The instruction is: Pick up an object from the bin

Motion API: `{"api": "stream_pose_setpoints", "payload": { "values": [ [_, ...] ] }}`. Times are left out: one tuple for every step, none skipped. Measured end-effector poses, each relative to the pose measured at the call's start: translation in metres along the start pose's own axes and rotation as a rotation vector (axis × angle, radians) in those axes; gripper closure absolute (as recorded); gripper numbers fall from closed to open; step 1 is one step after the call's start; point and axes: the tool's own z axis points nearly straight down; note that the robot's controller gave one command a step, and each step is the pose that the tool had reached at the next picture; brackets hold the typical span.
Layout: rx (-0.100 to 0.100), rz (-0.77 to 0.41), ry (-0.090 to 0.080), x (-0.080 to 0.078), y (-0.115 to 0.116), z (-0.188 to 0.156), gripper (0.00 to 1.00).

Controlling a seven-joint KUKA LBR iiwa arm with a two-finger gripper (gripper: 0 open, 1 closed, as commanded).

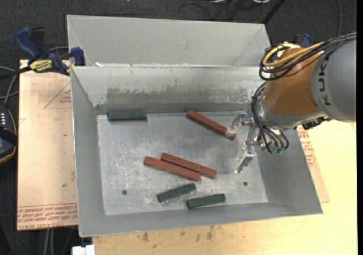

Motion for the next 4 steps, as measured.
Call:
{"api": "stream_pose_setpoints", "payload": {
  "values": [
    [0.007, -0.067, -0.001, -0.019, 0.008, 0.008, 0.0],
    [0.004, 0.053, -0.001, -0.059, 0.011, 0.019, 1.0],
    [0.005, 0.052, 0.0, -0.059, 0.011, 0.019, 0.0],
    [0.005, 0.052, 0.0, -0.059, 0.011, 0.019, 0.0]
  ]
}}
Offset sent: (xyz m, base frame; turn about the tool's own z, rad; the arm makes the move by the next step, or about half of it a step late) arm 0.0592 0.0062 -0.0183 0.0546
